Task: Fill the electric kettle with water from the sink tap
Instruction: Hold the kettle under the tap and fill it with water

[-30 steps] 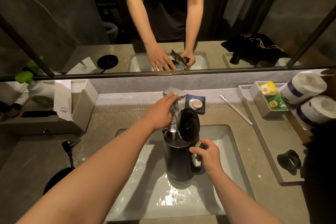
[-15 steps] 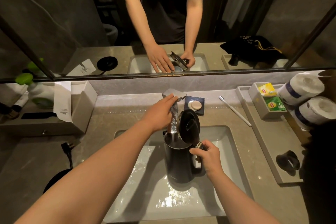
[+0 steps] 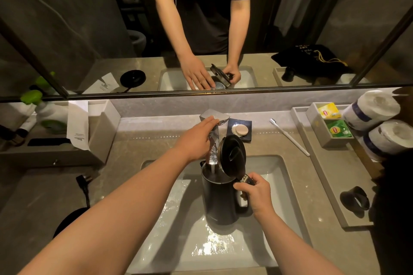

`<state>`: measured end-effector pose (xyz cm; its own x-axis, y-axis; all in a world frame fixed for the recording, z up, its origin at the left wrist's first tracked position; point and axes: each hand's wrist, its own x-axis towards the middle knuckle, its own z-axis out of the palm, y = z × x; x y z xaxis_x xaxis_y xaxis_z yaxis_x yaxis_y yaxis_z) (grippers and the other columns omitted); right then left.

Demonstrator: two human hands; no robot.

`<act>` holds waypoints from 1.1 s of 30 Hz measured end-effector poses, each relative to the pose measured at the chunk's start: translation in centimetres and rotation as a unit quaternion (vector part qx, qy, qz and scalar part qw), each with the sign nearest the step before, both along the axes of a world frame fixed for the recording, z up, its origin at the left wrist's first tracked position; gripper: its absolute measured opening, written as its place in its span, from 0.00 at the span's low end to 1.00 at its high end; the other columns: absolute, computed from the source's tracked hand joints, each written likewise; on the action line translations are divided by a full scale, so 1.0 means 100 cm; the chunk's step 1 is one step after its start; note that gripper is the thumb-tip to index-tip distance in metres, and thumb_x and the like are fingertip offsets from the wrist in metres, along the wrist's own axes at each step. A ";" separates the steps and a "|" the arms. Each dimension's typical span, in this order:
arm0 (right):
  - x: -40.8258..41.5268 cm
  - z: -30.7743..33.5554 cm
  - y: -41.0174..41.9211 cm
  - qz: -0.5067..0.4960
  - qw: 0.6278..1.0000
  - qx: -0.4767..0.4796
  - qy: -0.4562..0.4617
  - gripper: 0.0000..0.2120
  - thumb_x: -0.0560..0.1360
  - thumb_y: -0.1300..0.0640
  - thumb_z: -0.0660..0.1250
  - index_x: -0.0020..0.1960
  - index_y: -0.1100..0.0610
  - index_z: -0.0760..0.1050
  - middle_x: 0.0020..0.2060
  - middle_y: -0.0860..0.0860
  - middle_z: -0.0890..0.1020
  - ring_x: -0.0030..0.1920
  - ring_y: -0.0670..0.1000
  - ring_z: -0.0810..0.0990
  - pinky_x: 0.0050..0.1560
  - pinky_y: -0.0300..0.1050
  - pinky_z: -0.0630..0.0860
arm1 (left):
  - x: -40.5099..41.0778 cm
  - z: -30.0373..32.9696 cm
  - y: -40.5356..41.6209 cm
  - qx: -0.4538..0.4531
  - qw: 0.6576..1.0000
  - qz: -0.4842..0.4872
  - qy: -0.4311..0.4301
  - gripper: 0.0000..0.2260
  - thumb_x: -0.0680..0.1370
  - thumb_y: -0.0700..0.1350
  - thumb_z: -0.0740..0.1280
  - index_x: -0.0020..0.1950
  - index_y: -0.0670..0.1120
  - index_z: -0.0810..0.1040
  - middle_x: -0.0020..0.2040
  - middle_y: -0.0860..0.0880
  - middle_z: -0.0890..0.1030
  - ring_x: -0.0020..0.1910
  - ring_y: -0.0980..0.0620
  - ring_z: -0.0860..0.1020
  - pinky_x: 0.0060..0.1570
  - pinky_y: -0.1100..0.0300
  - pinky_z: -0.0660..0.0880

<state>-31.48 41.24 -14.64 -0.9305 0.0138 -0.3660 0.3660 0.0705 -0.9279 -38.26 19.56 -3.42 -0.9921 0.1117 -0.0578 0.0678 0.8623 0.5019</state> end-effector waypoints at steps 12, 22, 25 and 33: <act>-0.003 0.002 -0.002 -0.001 1.000 0.000 -0.004 0.14 0.56 0.57 0.77 0.34 0.60 0.74 0.25 0.50 0.75 0.31 0.56 0.74 0.32 0.49 0.73 | 0.003 0.005 -0.003 0.045 0.999 -0.003 -0.017 0.28 0.76 0.38 0.60 0.75 0.55 0.60 0.77 0.52 0.58 0.74 0.49 0.59 0.69 0.48 0.63; -0.002 0.001 -0.001 0.006 1.000 0.007 -0.003 0.18 0.56 0.56 0.77 0.37 0.66 0.74 0.27 0.52 0.76 0.32 0.57 0.77 0.33 0.50 0.76 | 0.005 0.006 -0.003 0.063 0.997 -0.002 -0.032 0.31 0.76 0.34 0.59 0.75 0.58 0.58 0.77 0.53 0.56 0.74 0.48 0.57 0.67 0.46 0.65; -0.002 0.000 -0.002 0.007 1.000 0.005 -0.003 0.20 0.56 0.56 0.77 0.39 0.67 0.74 0.27 0.52 0.76 0.32 0.57 0.76 0.32 0.49 0.75 | 0.005 0.006 -0.003 0.065 0.997 -0.004 -0.035 0.31 0.77 0.35 0.60 0.74 0.59 0.58 0.78 0.53 0.56 0.74 0.48 0.57 0.67 0.45 0.66; -0.002 0.002 -0.003 0.004 1.000 0.006 -0.007 0.15 0.55 0.57 0.77 0.34 0.62 0.74 0.25 0.51 0.75 0.31 0.57 0.75 0.31 0.49 0.73 | 0.004 0.006 -0.003 0.062 0.997 0.000 -0.040 0.31 0.77 0.35 0.61 0.75 0.59 0.59 0.78 0.54 0.56 0.74 0.48 0.58 0.67 0.45 0.66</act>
